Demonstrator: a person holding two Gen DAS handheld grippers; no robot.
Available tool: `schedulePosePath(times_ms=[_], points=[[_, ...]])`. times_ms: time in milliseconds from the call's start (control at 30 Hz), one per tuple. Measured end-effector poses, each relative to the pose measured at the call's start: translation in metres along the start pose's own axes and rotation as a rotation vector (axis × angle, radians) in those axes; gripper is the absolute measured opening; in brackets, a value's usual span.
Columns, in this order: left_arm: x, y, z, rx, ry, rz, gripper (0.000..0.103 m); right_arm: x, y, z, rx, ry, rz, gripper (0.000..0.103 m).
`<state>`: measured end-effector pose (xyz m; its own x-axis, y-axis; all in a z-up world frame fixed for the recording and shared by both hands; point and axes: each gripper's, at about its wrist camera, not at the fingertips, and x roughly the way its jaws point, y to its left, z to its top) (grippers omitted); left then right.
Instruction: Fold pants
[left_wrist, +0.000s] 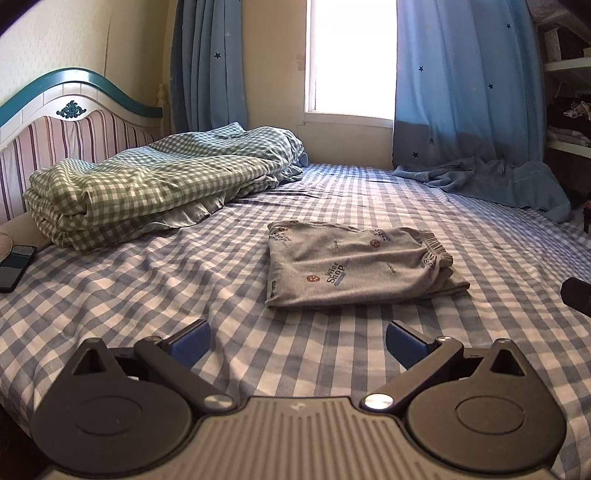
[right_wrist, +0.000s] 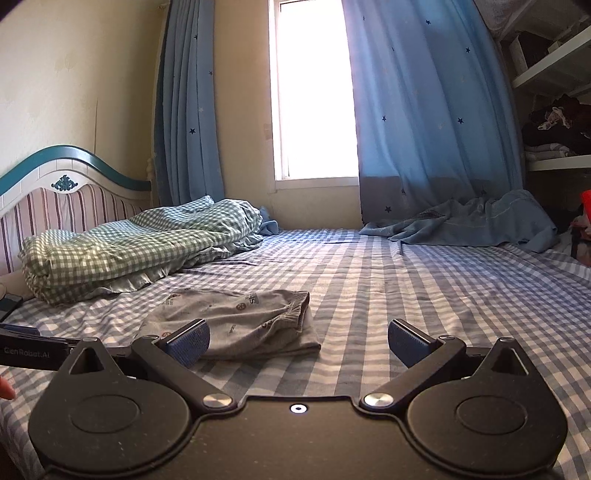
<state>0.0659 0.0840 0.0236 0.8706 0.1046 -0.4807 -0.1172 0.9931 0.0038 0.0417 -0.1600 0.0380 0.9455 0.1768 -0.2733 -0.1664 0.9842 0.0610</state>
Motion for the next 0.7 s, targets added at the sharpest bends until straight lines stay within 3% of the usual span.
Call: schedulePosePath(times_ms=[267,700], points=[[-0.012,0.001,-0.031,0.007,0.003,0.009,0.103,-0.019,0.009,-0.027,-0.032,0.028,-0.026,0.102],[-0.008,0.010,-0.040,-0.023,0.045,0.004,0.103,-0.020,0.014,-0.039,-0.045,0.072,-0.021,0.102]])
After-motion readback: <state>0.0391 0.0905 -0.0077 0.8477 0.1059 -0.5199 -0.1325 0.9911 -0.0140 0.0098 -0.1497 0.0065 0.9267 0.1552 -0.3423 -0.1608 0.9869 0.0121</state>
